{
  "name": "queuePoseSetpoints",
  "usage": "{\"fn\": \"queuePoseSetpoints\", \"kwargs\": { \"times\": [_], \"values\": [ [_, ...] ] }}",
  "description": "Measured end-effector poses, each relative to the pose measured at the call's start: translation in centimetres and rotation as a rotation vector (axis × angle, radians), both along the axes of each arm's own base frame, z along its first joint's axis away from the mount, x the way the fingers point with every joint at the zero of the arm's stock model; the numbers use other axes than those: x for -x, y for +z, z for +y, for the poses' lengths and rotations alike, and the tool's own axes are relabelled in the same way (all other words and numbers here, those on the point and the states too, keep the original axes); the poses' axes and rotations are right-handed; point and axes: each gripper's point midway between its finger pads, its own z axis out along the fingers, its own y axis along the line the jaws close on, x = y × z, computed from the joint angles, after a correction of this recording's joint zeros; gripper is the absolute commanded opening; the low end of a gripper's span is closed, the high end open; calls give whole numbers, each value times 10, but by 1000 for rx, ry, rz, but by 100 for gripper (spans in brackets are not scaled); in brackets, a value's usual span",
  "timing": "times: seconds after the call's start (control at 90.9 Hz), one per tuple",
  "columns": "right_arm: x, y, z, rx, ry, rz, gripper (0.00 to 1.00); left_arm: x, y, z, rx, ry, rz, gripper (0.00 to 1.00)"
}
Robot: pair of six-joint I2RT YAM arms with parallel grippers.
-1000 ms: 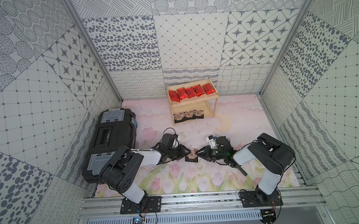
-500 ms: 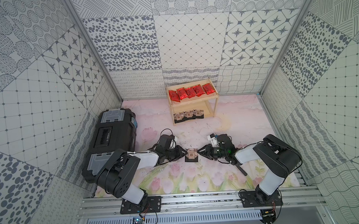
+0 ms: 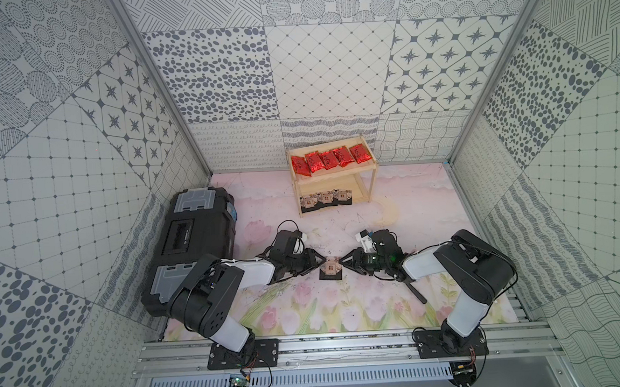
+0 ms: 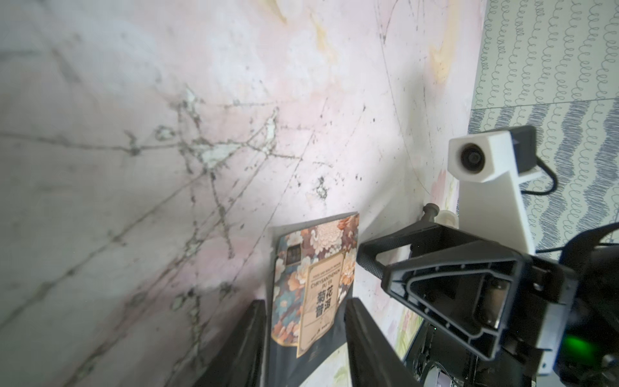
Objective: Place the tea bags on the shelf by color
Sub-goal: Pick up the tea bag from the center of the board.
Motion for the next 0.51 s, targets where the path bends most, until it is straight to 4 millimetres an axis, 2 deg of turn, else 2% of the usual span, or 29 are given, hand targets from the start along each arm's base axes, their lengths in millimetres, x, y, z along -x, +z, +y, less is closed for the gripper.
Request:
{"fn": "queuePoseSetpoints", "kwargs": {
  "times": [0.297,0.396,0.506],
  "values": [
    [-15,0,15,-16,20,-7,32,-3,1,-4,13,-14,-18,44],
    [-17,-1,18,-23,27,-9,31,-2,1,-2,6,-12,-17,35],
    [-19,0,21,-30,34,-11,31,1,-3,1,-7,-8,-5,17]
  ]
}}
